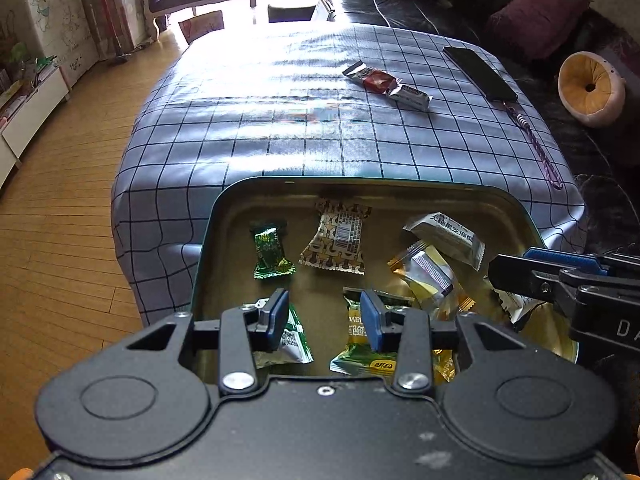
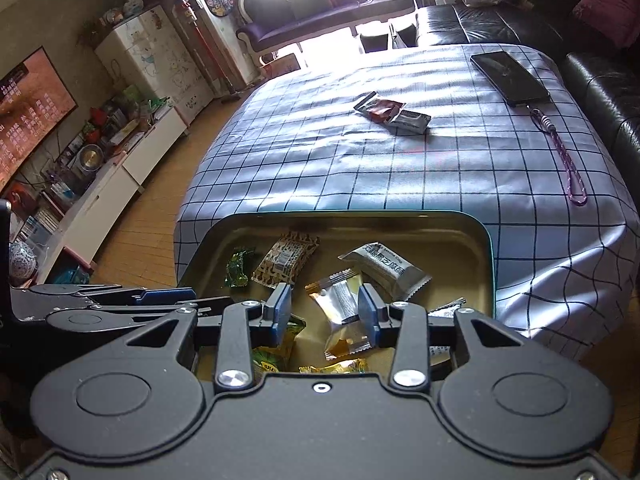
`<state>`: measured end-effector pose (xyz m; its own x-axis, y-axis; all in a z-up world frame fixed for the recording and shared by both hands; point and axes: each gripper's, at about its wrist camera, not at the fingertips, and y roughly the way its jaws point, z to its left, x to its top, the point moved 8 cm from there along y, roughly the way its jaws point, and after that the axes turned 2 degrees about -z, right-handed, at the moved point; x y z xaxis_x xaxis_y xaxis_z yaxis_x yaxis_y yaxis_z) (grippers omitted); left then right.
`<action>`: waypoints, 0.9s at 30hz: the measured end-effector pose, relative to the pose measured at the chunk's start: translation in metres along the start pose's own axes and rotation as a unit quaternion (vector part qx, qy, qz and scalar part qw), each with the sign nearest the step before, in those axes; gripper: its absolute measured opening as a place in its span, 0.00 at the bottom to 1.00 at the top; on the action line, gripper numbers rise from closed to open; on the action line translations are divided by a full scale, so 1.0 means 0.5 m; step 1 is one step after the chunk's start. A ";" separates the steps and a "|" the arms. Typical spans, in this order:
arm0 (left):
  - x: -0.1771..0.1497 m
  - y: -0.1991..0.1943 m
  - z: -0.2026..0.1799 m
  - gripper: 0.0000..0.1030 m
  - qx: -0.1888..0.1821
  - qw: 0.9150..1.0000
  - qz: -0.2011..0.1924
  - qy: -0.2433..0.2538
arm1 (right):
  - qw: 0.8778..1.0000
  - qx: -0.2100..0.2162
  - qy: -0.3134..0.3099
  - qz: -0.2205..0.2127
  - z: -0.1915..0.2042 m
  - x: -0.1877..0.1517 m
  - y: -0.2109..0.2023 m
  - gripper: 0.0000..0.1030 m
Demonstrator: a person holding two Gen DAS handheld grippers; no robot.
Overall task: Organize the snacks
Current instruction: 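Move both open tools from the tray back to the remaining snacks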
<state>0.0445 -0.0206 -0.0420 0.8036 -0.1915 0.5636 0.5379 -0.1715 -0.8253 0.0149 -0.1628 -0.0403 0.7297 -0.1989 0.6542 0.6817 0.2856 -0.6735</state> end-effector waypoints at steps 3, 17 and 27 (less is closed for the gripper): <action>-0.003 0.003 -0.001 0.39 0.001 1.000 0.005 0.002 | 1.000 -0.002 0.001 0.003 -0.001 -0.001 0.002 0.48; -0.023 0.019 -0.003 0.39 0.001 0.999 0.035 0.002 | 1.000 -0.006 -0.003 0.022 0.001 -0.014 0.013 0.48; -0.028 0.032 0.004 0.39 -0.003 0.998 0.055 -0.004 | 0.999 -0.012 0.006 0.051 -0.007 -0.027 0.034 0.48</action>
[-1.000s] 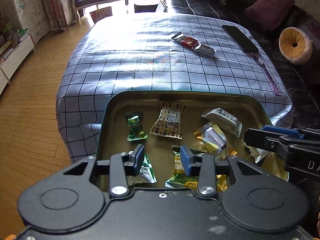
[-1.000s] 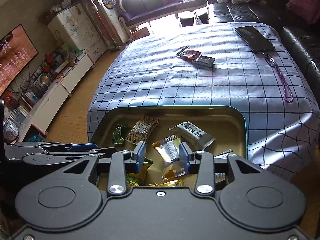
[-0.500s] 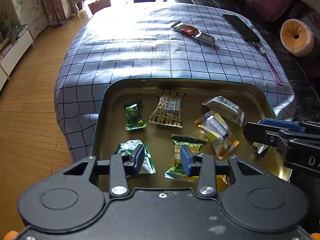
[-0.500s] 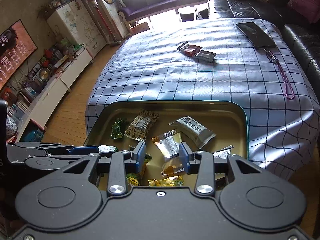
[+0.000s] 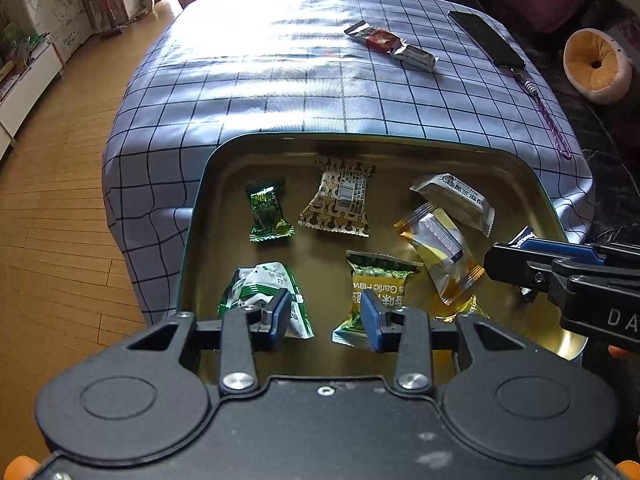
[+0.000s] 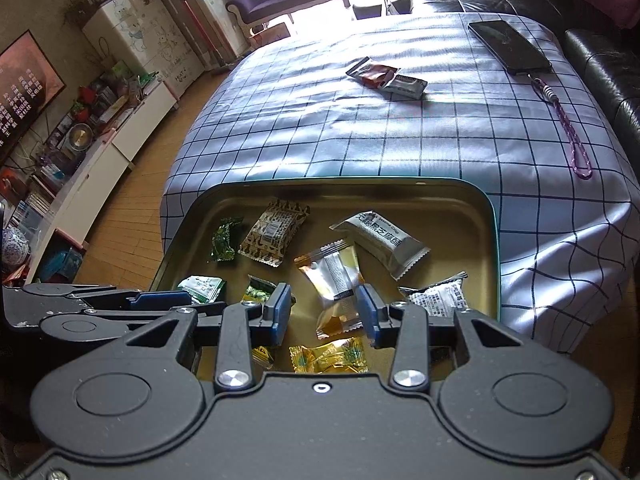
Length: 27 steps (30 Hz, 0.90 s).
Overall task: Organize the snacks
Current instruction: 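Move both open tools from the tray back to the remaining snacks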
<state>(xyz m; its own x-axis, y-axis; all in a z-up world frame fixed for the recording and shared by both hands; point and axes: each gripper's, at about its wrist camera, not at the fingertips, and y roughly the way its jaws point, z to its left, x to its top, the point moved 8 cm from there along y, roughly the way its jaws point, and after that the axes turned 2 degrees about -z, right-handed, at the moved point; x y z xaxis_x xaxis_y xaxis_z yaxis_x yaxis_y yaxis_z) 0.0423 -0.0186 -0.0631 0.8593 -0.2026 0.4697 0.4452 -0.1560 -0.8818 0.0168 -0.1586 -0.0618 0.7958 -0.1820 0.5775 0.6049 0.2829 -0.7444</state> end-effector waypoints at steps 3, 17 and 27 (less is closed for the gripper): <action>0.001 0.003 0.003 0.39 -0.002 1.000 0.004 -0.003 | 1.000 0.000 -0.003 0.006 0.001 -0.003 0.004 0.48; 0.005 0.014 0.012 0.38 -0.008 1.000 0.014 -0.004 | 1.000 -0.006 -0.009 0.019 0.004 -0.006 0.016 0.48; 0.035 0.020 0.016 0.37 -0.007 1.000 0.003 0.009 | 0.999 -0.019 -0.016 0.023 -0.005 0.015 0.025 0.48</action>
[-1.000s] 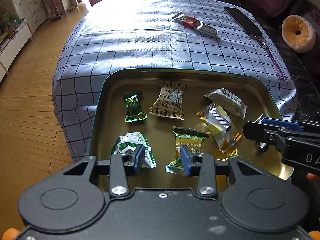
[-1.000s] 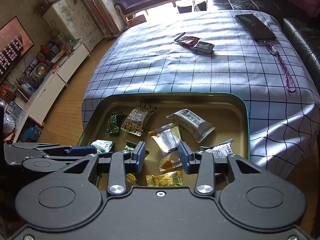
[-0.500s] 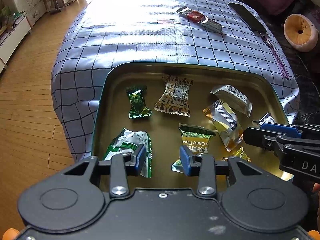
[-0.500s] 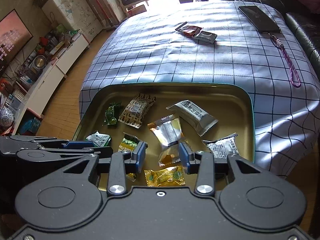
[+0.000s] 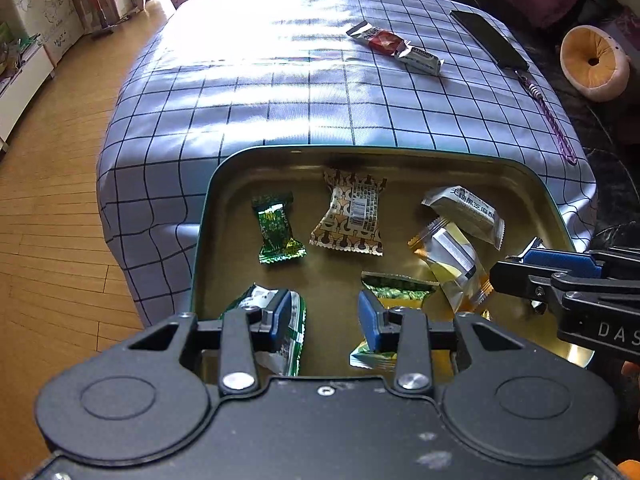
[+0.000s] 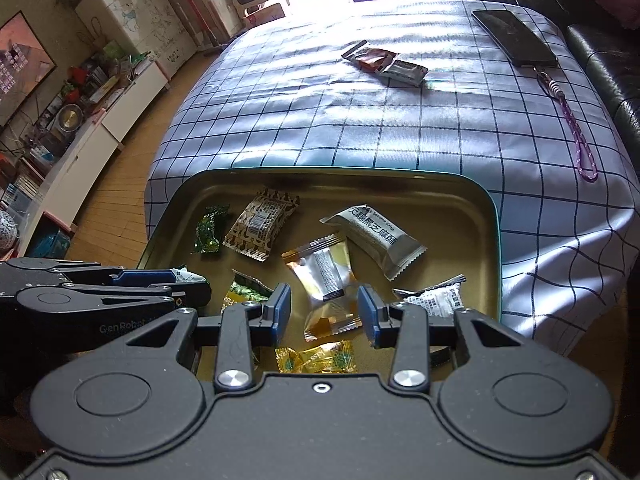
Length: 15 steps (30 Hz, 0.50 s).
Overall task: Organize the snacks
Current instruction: 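Move both open tools from the tray back to the remaining snacks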
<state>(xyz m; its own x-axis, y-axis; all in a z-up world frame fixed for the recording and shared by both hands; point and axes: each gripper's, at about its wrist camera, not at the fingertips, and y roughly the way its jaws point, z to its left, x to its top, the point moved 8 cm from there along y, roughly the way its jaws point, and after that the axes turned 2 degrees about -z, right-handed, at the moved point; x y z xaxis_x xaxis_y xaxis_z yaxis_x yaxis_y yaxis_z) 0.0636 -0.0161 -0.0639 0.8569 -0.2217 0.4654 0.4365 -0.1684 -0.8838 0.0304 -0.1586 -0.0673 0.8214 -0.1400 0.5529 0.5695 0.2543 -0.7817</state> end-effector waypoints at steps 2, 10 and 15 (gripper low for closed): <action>0.011 0.002 0.004 0.37 0.005 1.000 -0.004 0.003 | 1.000 -0.001 -0.002 -0.002 -0.002 0.007 0.001 0.48; 0.074 0.014 0.025 0.37 0.025 0.999 -0.018 0.017 | 1.000 -0.005 -0.008 -0.011 -0.018 0.046 0.014 0.48; 0.127 0.030 0.028 0.37 0.028 0.999 -0.027 0.034 | 0.999 -0.011 -0.018 -0.027 -0.032 0.087 0.015 0.47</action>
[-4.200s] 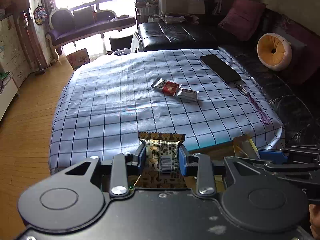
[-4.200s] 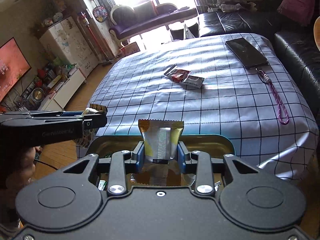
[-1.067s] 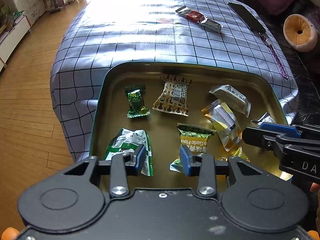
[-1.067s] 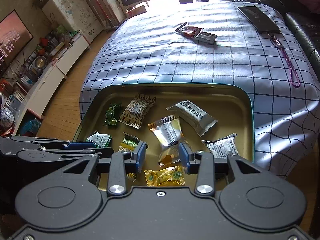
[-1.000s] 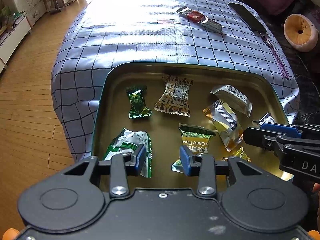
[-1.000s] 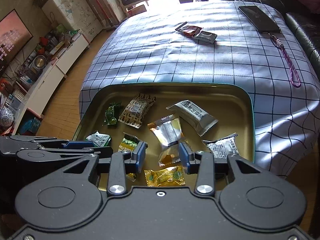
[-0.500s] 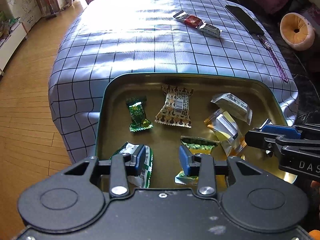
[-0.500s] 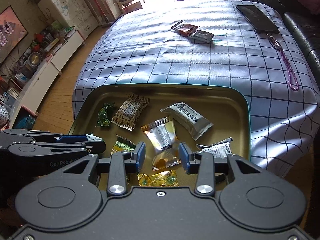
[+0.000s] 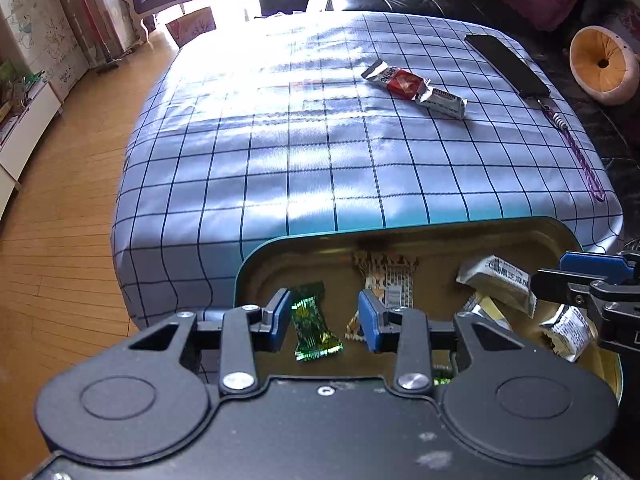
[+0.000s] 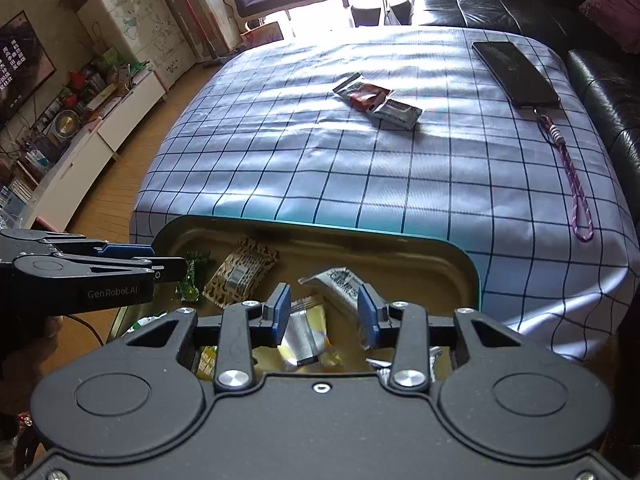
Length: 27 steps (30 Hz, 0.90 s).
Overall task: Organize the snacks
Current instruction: 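Move both open tools from the tray back to the remaining snacks, then grasp the red-and-white candy with the left tool while the right tool grasps the white Hawthorn bar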
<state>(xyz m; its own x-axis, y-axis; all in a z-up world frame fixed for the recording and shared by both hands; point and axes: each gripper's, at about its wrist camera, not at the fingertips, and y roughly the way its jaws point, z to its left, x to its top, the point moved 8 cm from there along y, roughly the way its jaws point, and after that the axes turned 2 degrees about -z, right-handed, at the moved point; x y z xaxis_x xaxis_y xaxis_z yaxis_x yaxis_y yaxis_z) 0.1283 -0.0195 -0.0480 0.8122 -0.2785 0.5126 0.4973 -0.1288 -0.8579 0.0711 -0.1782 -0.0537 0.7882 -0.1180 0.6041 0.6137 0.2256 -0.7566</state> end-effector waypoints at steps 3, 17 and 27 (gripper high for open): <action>0.037 0.013 0.000 0.37 0.001 1.000 -0.009 0.009 | 1.000 -0.009 -0.007 -0.009 -0.012 0.027 0.007 0.47; 0.220 0.146 -0.030 0.37 0.001 0.998 -0.027 0.058 | 0.999 -0.047 -0.009 -0.021 -0.086 0.142 0.095 0.46; 0.328 0.269 -0.065 0.38 -0.002 0.996 -0.023 0.084 | 0.999 -0.044 0.005 -0.004 -0.121 0.168 0.161 0.44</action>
<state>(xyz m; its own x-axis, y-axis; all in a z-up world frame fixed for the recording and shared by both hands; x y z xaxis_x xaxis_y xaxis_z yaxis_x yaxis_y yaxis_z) 0.3184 -0.1135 -0.0806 0.7262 -0.4279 0.5381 0.5306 -0.1490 -0.8344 0.1896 -0.2285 -0.0788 0.7836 -0.1282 0.6078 0.6211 0.1393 -0.7713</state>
